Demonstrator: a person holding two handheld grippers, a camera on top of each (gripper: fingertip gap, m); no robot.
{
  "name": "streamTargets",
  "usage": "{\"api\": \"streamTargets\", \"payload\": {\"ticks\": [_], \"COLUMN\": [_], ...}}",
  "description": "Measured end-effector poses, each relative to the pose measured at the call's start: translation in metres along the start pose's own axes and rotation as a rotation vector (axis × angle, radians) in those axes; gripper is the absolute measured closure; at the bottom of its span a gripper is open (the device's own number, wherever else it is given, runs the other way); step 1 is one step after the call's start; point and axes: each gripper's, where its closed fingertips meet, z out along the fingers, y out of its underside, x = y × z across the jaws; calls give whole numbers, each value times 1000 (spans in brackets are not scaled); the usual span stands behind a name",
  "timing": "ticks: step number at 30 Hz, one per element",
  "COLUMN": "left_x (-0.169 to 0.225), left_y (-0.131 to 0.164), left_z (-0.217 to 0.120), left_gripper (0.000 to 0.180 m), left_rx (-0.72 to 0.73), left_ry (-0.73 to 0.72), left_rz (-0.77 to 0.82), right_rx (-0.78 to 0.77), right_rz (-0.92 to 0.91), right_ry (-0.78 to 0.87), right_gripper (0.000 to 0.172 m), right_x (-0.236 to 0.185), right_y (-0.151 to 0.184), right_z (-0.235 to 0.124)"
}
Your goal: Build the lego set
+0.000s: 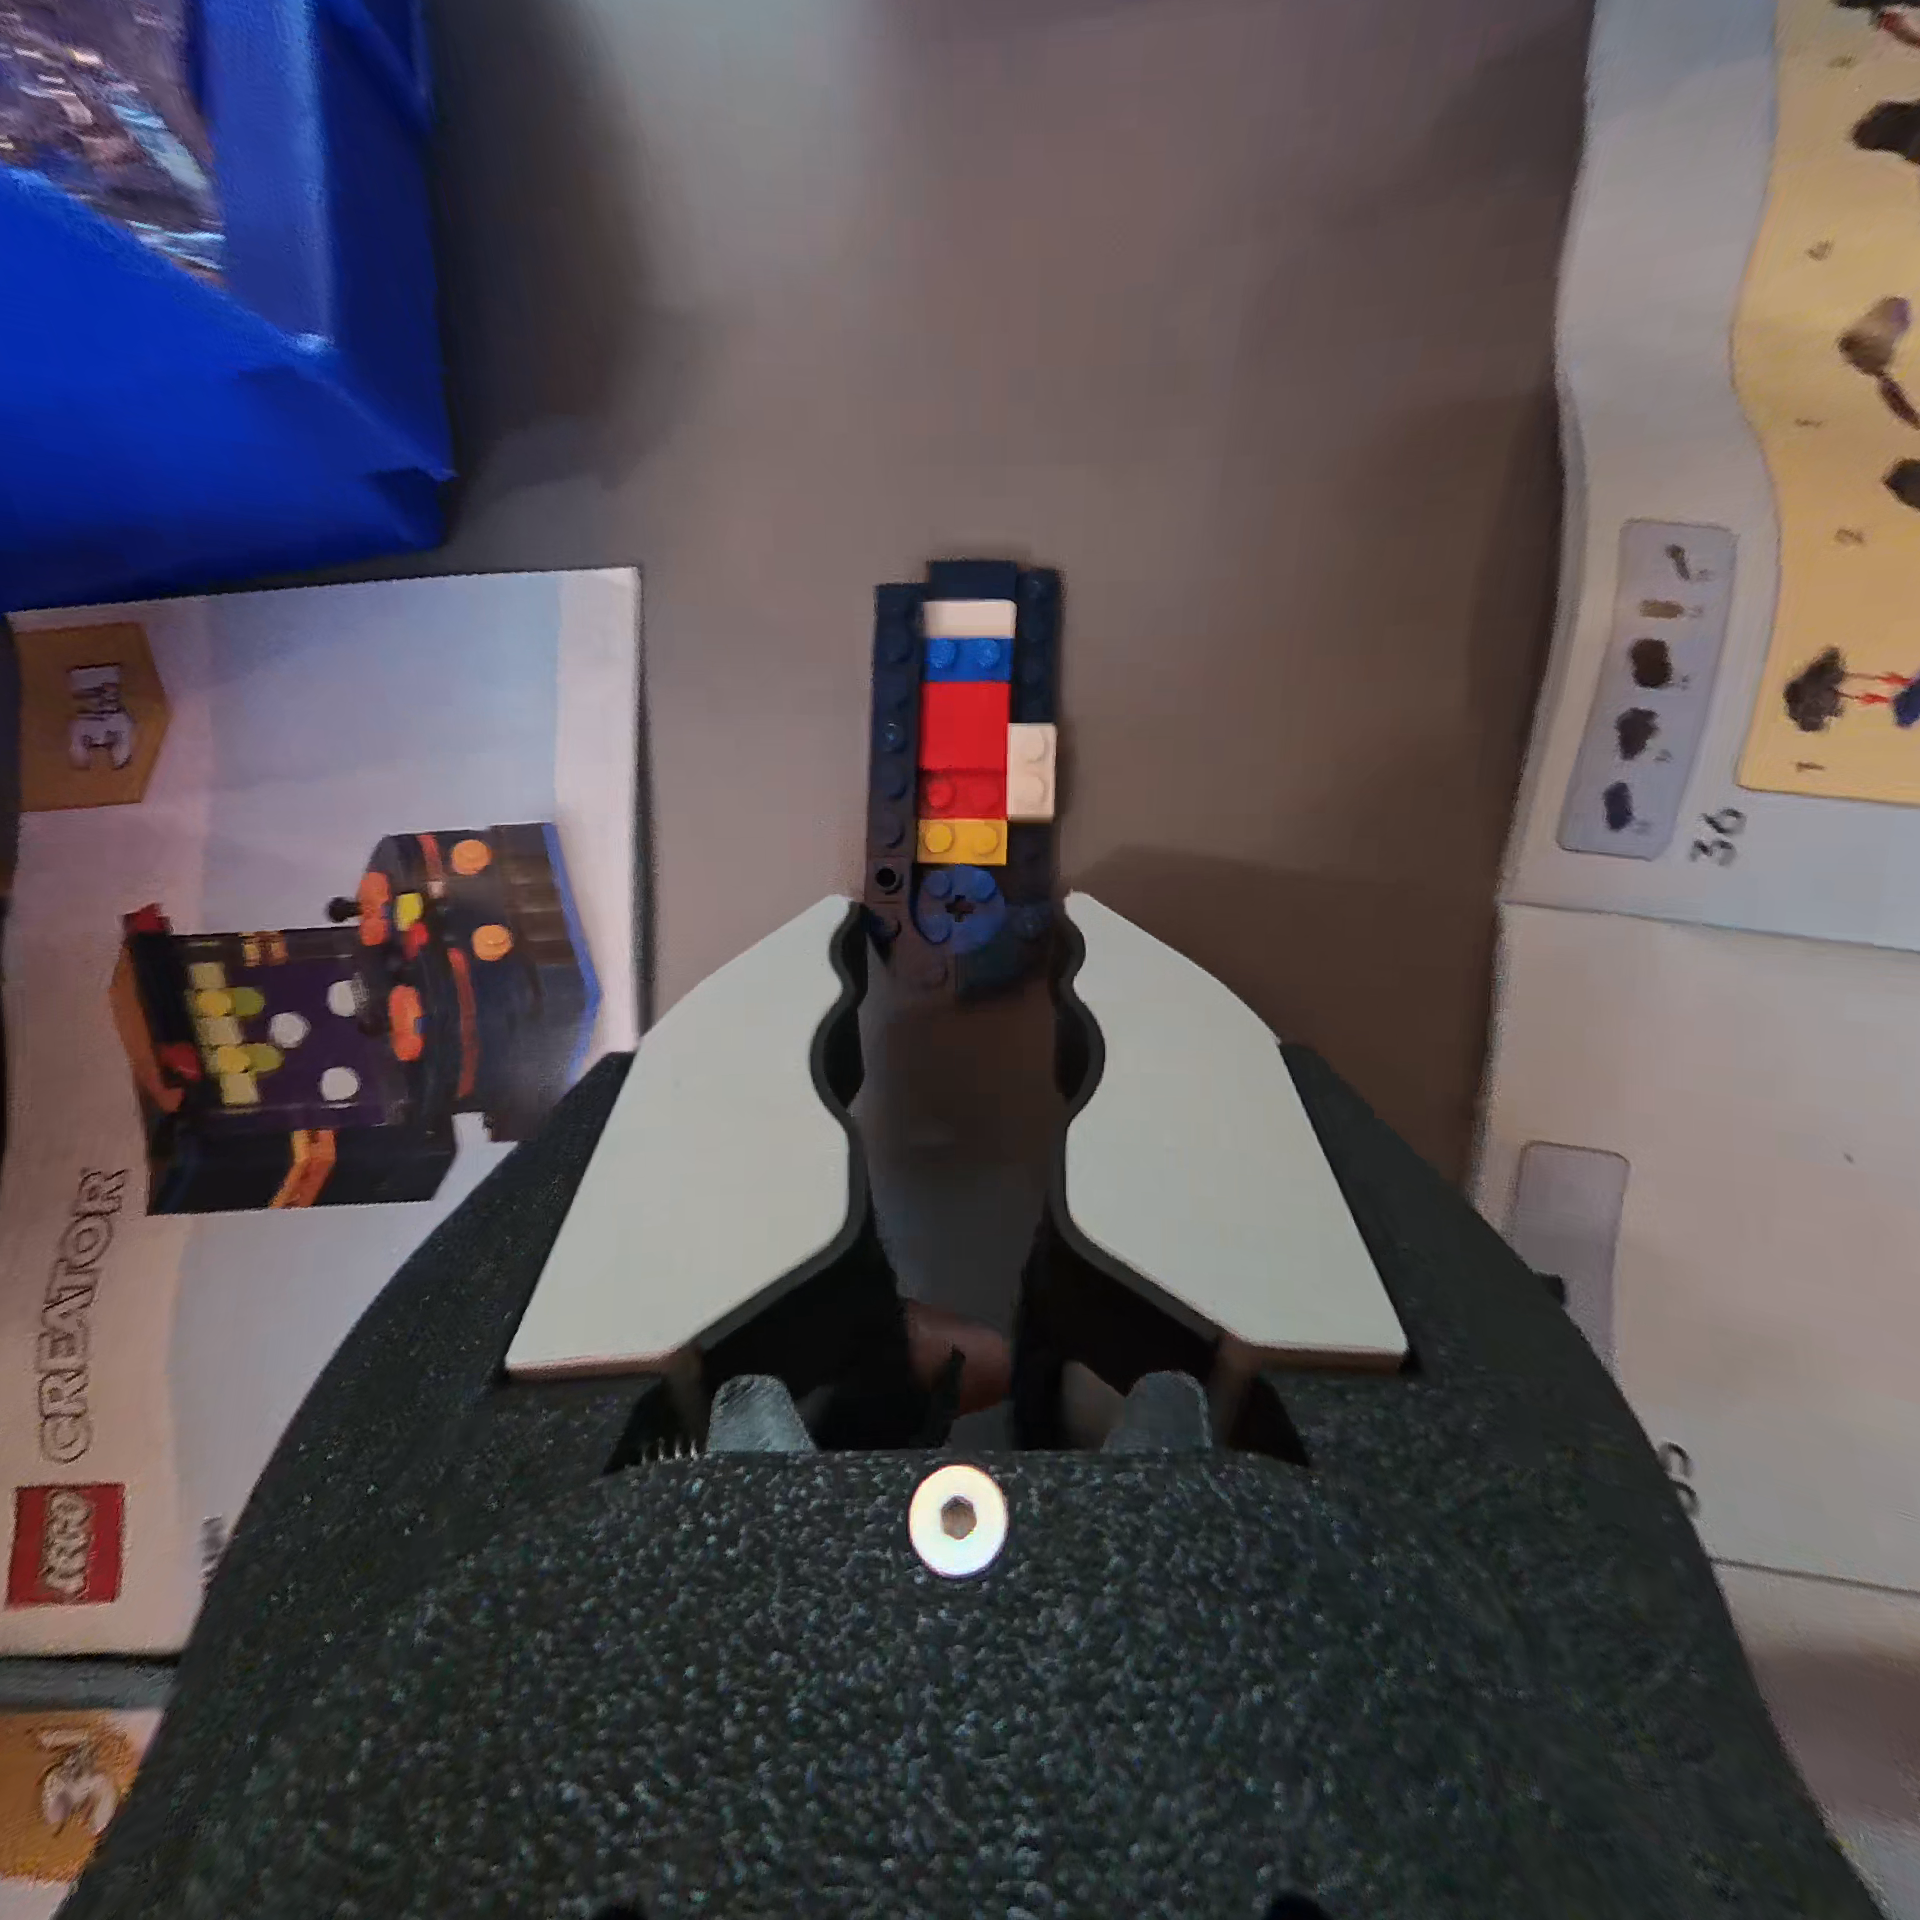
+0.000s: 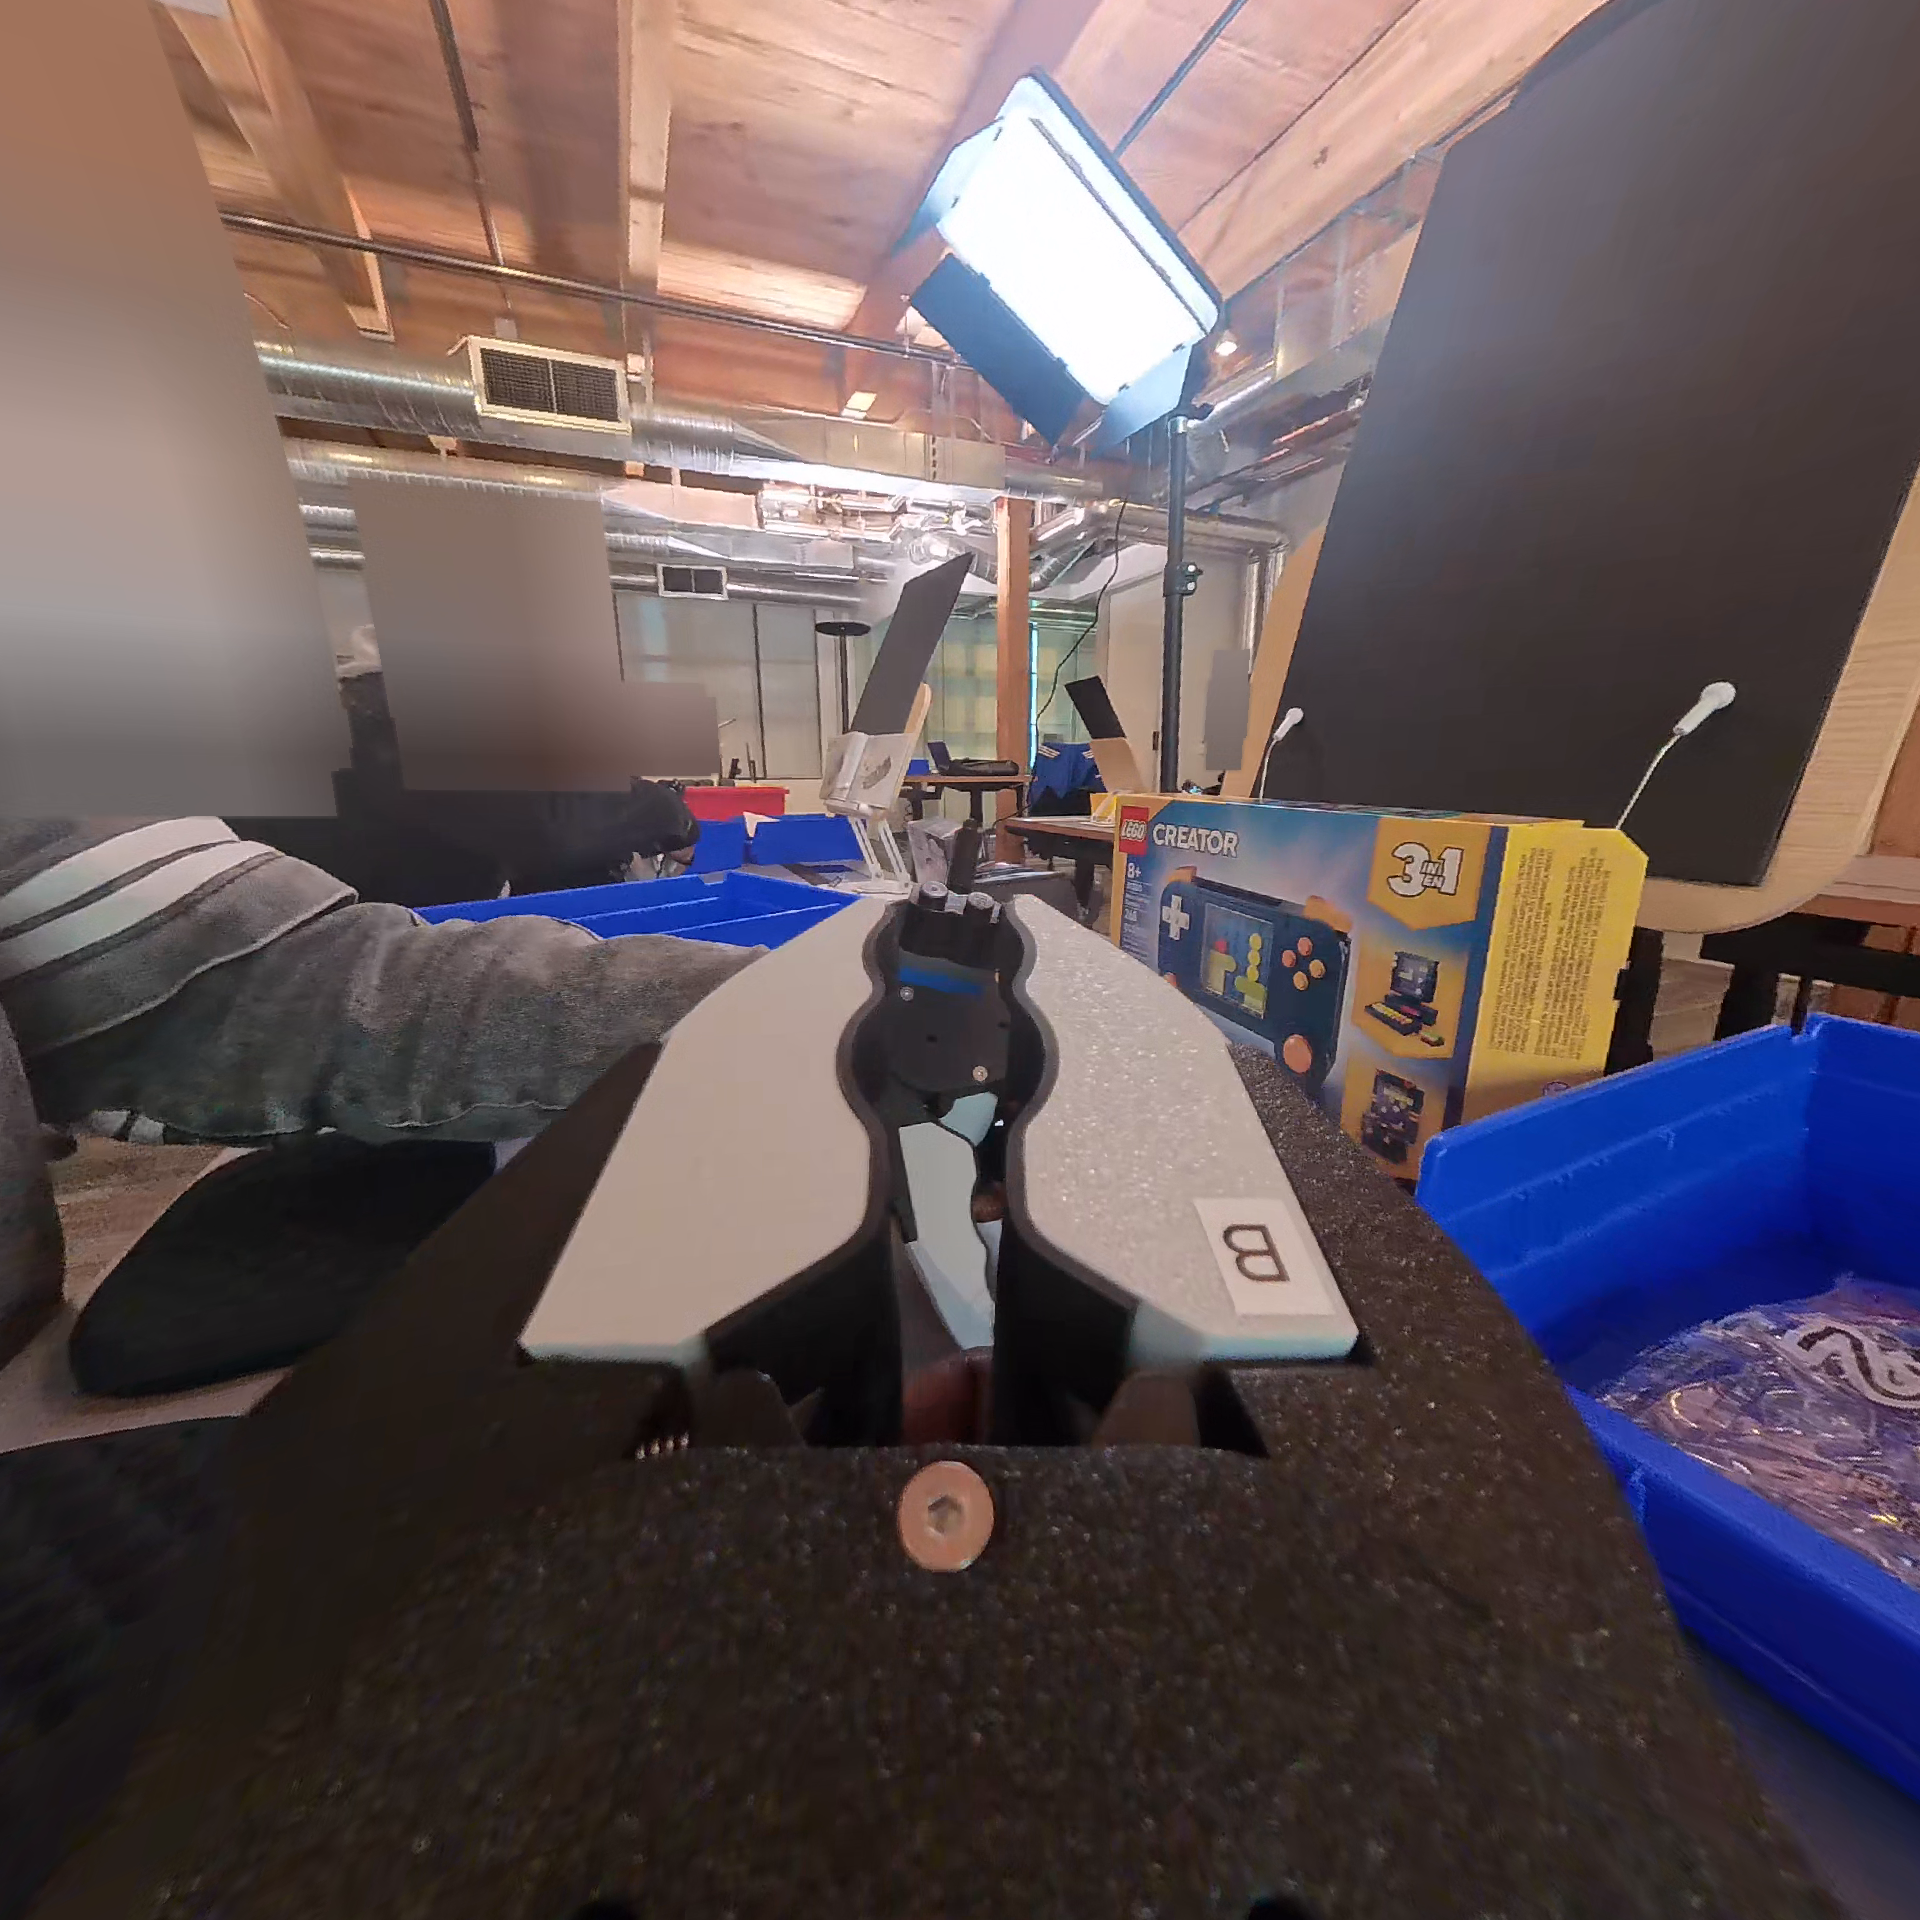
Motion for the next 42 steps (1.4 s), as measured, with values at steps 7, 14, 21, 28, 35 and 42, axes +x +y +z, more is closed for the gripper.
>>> {"api": "streamTargets", "payload": {"ticks": [7, 14, 21, 28, 35, 42], "left_x": [32, 54, 52, 75, 97, 106], "left_y": [-1, -3, -17, -74, -76, -83], "left_z": [-1, -1, -22, -63, -65, -60], "left_gripper": [148, 147, 130, 140, 146, 143], "left_rx": [8, -1, 62, 565, 727, 781], "left_ry": [74, 124, 47, -97, -83, -44], "left_rz": [51, 81, -20, -218, -156, -156], "right_rx": [-17, -37, -61, -77, -133, -190], "right_rz": [45, 83, 132, 218, 245, 251], "right_ry": [-16, -76, -84, -116, -198, -293], "right_gripper": [154, 154, 154, 154, 154, 154], "right_x": [3, -4, -2, -5, -23, -44], "right_y": [7, 17, 32, 46, 54, 63], "right_z": [-2, 1, 3, 7, 15, 21]}}
